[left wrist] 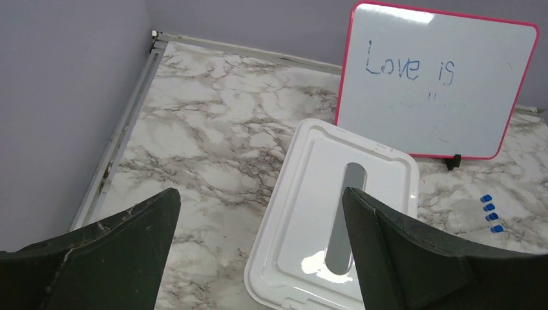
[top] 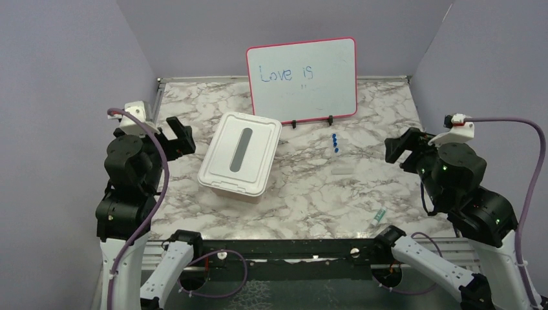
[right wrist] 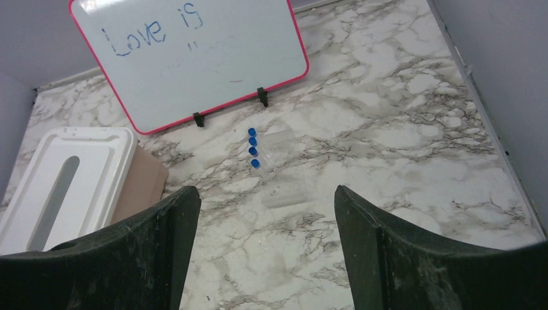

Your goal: Organize the chemistry lab equipment

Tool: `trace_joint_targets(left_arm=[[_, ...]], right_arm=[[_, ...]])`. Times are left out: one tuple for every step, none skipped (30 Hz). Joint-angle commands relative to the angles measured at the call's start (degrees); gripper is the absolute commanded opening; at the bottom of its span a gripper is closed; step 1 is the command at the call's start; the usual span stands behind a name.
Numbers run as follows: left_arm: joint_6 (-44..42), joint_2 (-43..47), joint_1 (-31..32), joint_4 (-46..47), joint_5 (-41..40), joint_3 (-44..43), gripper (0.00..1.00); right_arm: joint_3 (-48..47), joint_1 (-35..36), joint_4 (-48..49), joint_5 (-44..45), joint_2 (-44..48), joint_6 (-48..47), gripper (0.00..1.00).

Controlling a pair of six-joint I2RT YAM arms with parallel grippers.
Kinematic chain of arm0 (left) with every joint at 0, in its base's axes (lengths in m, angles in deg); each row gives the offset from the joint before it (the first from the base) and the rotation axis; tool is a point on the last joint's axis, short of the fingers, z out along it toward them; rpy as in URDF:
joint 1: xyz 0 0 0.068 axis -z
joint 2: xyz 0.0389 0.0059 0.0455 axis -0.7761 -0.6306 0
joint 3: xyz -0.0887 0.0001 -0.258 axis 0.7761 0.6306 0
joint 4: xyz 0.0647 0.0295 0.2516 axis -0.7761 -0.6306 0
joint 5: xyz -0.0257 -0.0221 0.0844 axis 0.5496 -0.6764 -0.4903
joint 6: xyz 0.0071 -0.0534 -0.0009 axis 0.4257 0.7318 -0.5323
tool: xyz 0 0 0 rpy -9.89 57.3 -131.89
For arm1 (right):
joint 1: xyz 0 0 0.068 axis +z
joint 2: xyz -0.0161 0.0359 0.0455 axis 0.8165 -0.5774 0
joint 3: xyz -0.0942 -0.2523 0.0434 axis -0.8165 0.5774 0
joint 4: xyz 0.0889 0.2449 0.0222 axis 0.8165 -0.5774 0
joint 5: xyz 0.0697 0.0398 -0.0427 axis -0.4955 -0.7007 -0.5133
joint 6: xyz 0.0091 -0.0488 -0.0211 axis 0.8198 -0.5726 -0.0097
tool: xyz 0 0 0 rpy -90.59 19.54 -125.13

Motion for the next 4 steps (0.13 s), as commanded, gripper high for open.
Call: trace_joint_targets(left_arm=[[-0.7, 0.8, 0.1, -2.3, -1.9, -1.3, 0.99], [-0.4, 0.6, 0.1, -2.7, -2.6, -1.6, 0.99], [-0.3, 0.6, 0.1, -3.1, -3.3, -1.9, 0.99], [-0.3, 0.4, 0.1, -3.4, -4.0, -2.0, 0.99]], right_arm=[[-1.0, 0.2, -1.2, 1.6, 0.7, -0.6, 0.82], [-0.8, 0.2, -1.1, 1.5, 0.7, -0.5, 0.82], [-0.6, 0.2, -0.9, 1.5, 0.8, -0.4, 0.82], [-0.4, 0.2, -0.7, 1.4, 0.8, -0.3, 0.82]])
